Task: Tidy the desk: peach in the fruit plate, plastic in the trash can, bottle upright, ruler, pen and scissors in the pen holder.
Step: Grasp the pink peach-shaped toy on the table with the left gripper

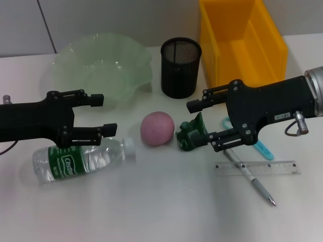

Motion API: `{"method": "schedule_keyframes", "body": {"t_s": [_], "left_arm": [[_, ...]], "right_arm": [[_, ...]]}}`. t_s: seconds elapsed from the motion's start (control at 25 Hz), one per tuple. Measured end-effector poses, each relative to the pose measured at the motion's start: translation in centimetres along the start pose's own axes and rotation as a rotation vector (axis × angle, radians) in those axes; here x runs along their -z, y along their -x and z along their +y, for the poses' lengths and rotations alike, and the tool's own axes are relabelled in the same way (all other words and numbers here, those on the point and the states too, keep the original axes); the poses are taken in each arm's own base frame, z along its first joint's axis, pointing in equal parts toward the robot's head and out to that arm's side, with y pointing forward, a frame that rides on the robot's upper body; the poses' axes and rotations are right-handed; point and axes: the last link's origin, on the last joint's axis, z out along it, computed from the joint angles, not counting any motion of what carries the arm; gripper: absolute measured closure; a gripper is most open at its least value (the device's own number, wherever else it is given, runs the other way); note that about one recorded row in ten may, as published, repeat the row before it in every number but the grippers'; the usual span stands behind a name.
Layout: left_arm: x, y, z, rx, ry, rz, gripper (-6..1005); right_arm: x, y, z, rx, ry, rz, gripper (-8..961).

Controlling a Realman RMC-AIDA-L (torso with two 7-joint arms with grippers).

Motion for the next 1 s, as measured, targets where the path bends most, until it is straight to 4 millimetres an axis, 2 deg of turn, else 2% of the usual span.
{"method": "schedule_keyframes", "body": {"t_s": [0.64,1.0], "left_arm": [[-0.4,0.3,-0.3,0.016,-0.020,-0.008,174],[-1.9,0.6,-1.0,0.048,-0.042,-0.055,175]], "right_arm": [[1.0,0.2,-0.5,-0.007,-0.065,-0.037,268],[3.0,1.8,-0.7,0.003,-0.161,-0.233,268]]}}
